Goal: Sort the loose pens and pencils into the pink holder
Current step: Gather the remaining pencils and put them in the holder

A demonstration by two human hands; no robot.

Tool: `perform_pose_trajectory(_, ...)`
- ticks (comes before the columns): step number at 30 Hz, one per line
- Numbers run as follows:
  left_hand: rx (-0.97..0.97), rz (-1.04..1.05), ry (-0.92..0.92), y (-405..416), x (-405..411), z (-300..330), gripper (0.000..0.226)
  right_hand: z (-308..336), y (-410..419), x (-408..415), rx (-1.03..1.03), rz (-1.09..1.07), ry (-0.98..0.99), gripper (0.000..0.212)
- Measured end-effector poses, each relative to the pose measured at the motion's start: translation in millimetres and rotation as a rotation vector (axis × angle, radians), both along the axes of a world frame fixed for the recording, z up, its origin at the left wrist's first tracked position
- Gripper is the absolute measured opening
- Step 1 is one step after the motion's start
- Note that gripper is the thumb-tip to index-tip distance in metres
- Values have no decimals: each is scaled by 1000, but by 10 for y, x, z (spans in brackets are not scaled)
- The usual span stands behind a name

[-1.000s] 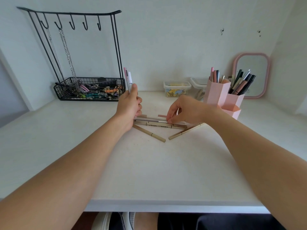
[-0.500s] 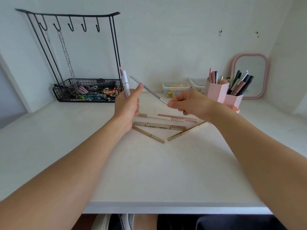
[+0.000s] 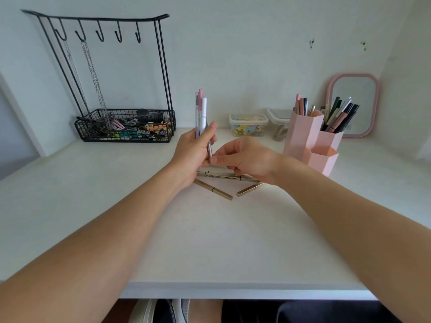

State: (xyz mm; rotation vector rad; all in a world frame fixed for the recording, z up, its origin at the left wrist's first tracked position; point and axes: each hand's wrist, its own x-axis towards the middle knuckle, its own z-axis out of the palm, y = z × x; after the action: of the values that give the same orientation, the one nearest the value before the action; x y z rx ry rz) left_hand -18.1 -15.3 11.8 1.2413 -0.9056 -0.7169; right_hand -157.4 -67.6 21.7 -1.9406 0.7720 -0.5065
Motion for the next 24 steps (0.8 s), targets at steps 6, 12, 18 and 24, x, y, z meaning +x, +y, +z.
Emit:
perform_pose_trajectory(6, 16, 36, -43, -44, 53, -27, 40, 102, -186, -63, -354, -189, 101, 17)
perform_pose_trajectory(12, -11, 87, 45, -75, 159, -7, 47, 202, -449, -373, -584, -296, 224, 8)
perform_pose_trajectory(18, -9, 42, 96, -38, 142, -8, 47, 162, -445, -344, -563, -144, 344, 8)
perform_pose_trajectory(24, 48, 25, 120, -29, 165, -13, 47, 189, -436, -391, -562, -83, 461, 10)
